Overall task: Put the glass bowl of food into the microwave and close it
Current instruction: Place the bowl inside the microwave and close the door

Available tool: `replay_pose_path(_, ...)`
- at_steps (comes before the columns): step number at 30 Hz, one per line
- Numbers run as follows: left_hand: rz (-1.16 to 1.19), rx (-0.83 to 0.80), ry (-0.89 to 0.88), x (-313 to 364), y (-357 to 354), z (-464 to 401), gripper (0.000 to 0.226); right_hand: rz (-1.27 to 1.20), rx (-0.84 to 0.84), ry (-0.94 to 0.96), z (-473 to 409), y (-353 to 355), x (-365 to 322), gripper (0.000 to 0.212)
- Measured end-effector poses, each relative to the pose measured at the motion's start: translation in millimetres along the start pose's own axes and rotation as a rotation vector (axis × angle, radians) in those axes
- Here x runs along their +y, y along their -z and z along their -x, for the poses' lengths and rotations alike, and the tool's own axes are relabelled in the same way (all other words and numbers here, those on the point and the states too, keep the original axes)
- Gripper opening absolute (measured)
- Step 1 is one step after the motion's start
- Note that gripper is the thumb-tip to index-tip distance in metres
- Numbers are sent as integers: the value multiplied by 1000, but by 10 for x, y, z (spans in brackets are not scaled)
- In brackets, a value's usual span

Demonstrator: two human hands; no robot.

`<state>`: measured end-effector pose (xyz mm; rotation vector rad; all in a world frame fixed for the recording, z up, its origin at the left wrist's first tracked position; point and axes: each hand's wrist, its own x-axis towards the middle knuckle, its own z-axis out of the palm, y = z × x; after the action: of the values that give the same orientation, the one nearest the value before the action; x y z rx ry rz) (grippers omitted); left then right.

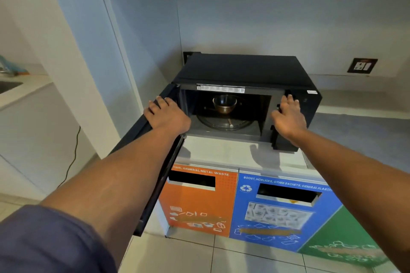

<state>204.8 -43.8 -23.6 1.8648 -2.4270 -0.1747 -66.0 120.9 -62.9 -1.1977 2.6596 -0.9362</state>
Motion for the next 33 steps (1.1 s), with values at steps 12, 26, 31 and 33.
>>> replay_pose_path(12, -223, -34, -34, 446, 158, 190, 75, 395, 21, 197, -281, 368, 355, 67)
replay_pose_path(26, 47, -85, -267, 1419, -97, -3, 63, 196, 57, 341, -506, 572, 628, 49)
replay_pose_path(31, 89, 13, -618, 1674, -181, -44, 60, 90, -59, 368, -635, 749, 721, 49)
replay_pose_path(33, 82, 17, -748, 1804, -224, -10, 60, 72, -126, 371, -625, 783, 714, 54)
